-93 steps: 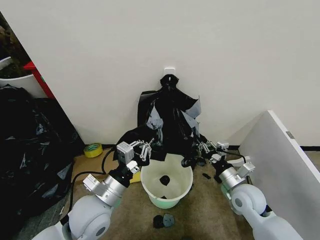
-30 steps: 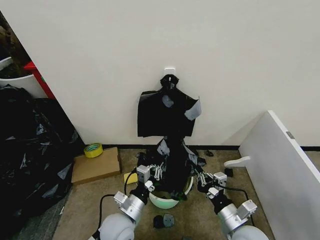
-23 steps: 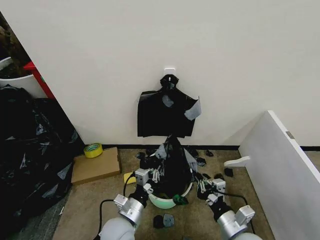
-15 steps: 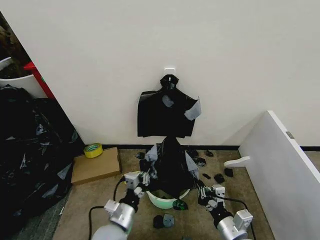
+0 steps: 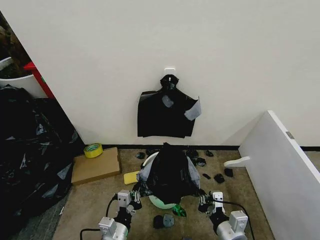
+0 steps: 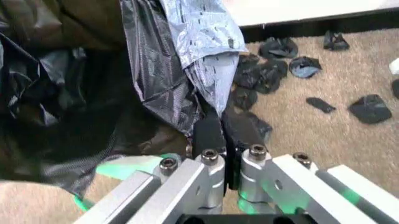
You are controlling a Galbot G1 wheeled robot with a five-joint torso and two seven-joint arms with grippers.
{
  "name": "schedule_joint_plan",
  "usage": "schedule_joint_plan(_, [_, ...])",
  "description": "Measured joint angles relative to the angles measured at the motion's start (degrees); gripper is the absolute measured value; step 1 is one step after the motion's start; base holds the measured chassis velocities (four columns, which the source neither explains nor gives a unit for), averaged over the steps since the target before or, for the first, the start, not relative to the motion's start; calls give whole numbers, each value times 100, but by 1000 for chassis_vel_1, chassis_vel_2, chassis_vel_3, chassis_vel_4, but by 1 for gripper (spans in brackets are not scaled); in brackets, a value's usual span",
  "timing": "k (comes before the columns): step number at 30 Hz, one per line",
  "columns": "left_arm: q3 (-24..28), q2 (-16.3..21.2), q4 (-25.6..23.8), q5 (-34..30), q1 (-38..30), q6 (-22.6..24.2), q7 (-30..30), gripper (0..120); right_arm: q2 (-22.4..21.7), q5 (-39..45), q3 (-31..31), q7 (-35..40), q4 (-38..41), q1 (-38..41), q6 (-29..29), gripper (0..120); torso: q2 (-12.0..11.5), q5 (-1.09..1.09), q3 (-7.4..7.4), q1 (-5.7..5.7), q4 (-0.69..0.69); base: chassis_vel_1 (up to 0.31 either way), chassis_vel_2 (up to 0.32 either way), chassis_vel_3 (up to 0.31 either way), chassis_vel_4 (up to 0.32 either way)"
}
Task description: Place the garbage bag over the trash bin.
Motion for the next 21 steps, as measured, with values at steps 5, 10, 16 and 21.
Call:
schedule_joint_plan(5, [-61, 256, -177, -42, 267, 136, -82, 0, -7, -146, -22, 31, -58, -43, -159, 0, 0, 0, 0, 0, 1, 0, 0, 0, 0])
schedule_joint_plan(10, [-123, 553, -165, -222, 243, 412, -242, 0, 57, -356, -60, 110, -210, -4, -293, 0, 0, 0, 1, 0, 1, 0, 0, 0, 0])
schedule_joint_plan(16, [-158, 756, -212, -442, 183, 701, -381, 0, 56, -441, -55, 154, -258, -17, -368, 0, 0, 0, 1, 0, 1, 0, 0, 0, 0])
schedule_joint_plan(21, [-147, 840, -204, -485, 160, 935, -429, 0, 28, -622, -90, 127, -327, -59, -391, 0, 0, 0, 0, 0, 1, 0, 0, 0, 0])
